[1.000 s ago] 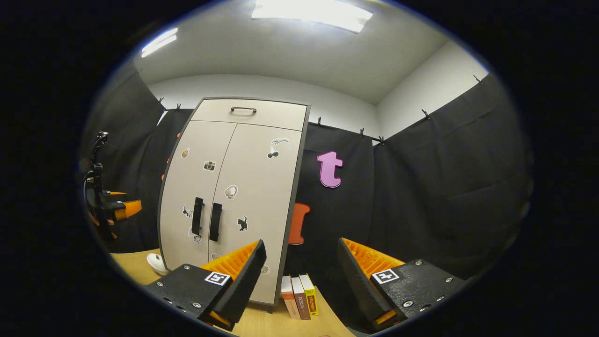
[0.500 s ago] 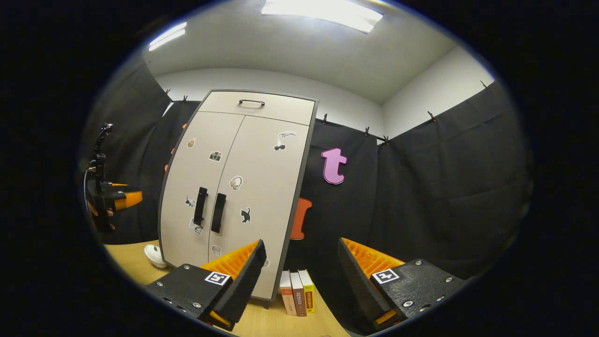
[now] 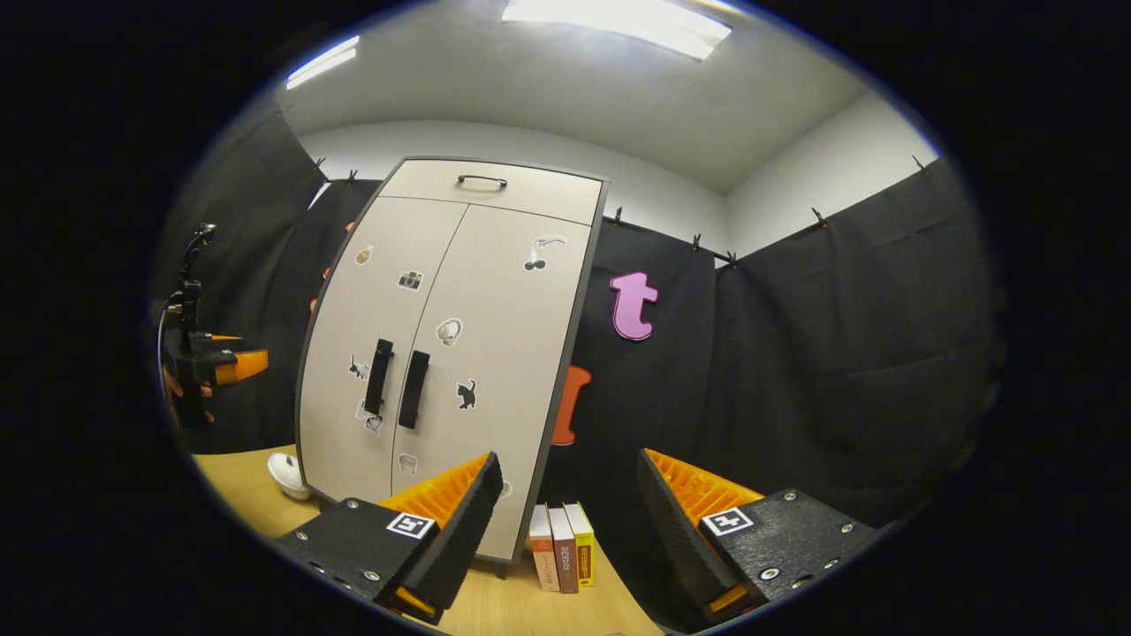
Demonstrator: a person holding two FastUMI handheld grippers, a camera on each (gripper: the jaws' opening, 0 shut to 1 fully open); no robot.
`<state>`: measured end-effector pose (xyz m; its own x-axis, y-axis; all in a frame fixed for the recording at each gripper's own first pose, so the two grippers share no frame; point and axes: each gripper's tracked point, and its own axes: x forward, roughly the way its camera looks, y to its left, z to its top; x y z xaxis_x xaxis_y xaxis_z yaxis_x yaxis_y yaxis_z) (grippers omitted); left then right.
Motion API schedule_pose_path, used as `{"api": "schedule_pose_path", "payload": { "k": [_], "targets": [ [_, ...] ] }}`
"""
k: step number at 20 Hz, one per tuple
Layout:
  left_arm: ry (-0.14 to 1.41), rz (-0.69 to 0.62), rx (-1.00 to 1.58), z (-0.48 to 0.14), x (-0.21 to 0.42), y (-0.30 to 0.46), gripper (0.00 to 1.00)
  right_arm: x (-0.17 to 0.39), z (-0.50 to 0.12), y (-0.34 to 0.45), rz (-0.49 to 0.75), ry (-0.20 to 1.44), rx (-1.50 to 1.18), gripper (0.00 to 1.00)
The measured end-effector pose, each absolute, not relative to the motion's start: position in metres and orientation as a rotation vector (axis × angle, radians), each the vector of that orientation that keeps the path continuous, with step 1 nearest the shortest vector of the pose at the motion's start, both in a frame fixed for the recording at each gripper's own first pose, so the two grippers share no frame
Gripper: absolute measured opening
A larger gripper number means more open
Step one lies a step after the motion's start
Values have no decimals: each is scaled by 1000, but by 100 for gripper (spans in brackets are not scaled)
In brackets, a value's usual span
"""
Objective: Open the right door of the double-door shoe cabinet with the right hand, and open the left door with the left hand.
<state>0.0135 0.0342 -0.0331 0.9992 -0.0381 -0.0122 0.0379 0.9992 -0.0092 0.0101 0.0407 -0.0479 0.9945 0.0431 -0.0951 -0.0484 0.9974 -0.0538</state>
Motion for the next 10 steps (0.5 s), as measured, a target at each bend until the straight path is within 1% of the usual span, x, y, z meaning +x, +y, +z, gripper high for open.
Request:
{"api": "schedule_pose_path", "payload": {
  "k": [6, 10],
  "targets": [
    [20, -29, 20, -47, 22, 54, 96, 28, -56, 57, 60, 94, -33, 94],
    [13, -24, 25, -53, 26, 66, 96, 53, -76, 82, 90, 131, -19, 94]
  ]
}}
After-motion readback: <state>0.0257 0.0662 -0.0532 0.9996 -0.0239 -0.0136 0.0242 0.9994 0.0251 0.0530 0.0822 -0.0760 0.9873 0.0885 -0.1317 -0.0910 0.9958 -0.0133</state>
